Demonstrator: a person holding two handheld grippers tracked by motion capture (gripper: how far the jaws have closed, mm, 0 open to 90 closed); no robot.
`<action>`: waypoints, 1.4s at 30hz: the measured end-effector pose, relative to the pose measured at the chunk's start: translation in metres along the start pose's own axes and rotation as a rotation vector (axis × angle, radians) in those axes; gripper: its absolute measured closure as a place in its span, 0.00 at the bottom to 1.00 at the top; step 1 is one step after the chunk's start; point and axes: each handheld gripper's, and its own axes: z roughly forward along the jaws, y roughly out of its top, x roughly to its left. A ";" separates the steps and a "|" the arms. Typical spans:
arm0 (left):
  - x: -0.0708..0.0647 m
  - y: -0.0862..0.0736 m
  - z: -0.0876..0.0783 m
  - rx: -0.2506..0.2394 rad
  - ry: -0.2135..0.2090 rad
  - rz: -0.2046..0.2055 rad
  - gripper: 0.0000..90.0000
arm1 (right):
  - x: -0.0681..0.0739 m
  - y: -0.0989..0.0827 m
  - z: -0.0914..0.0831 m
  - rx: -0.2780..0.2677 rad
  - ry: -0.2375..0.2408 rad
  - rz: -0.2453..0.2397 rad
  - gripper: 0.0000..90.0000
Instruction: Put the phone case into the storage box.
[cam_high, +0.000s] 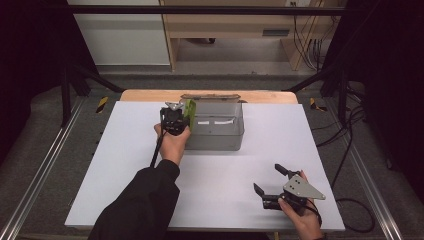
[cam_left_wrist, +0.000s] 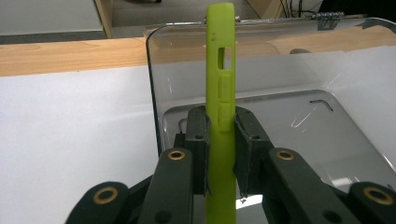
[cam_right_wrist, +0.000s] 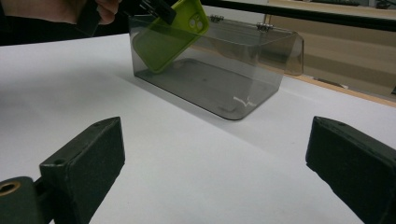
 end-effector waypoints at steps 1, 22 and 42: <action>0.000 0.000 0.000 -0.001 0.000 -0.001 0.86 | 0.000 0.000 0.000 0.002 0.000 -0.002 0.05; 0.003 0.000 0.003 0.005 0.026 -0.046 0.86 | 0.000 -0.001 0.001 0.014 0.005 0.013 0.07; 0.002 0.000 0.007 0.004 0.030 -0.055 0.86 | 0.001 -0.001 0.001 0.017 0.006 0.015 0.06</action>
